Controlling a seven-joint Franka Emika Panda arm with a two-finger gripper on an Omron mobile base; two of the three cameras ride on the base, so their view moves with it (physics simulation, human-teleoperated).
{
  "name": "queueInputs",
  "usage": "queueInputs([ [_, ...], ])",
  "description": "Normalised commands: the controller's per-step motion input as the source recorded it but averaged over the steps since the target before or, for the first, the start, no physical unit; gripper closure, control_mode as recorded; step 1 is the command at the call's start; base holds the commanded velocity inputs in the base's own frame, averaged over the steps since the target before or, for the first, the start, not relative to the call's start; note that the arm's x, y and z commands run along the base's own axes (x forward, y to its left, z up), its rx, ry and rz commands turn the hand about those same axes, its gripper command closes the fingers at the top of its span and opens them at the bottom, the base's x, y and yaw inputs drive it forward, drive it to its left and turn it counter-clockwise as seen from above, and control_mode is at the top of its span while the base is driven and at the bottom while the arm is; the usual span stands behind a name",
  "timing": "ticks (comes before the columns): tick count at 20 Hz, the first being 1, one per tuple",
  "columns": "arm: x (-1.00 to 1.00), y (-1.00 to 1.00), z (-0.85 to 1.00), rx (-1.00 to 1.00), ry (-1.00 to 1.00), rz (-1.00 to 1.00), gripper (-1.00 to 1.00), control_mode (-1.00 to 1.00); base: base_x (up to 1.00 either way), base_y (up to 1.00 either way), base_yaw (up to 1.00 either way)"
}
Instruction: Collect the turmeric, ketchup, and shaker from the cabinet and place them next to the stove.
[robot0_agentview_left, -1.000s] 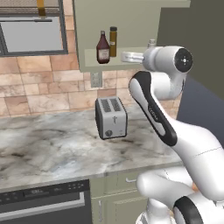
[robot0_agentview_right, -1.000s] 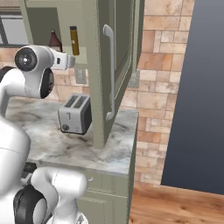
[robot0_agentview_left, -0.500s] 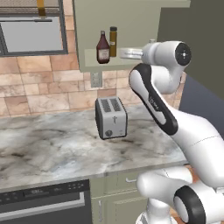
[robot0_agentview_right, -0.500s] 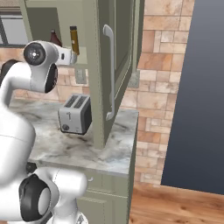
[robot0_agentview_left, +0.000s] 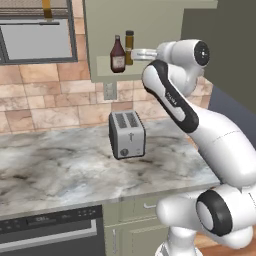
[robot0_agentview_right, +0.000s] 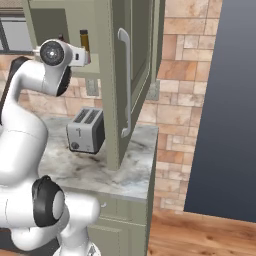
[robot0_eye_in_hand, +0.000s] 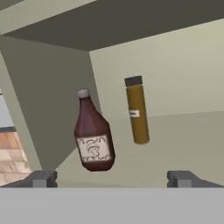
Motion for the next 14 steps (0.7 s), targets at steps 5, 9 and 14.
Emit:
queueInputs([
  [5,0.24,0.02,0.06,0.00,-0.01,0.05,-1.00,-1.00,0.00,0.00,0.00],
  [9,0.21,0.11,0.11,0.00,0.00,0.00,-1.00,-1.00,0.00,0.00,0.00],
  [14,0.10,0.12,0.07,-0.01,0.00,0.00,-1.00,-1.00,0.00,0.00,0.00],
])
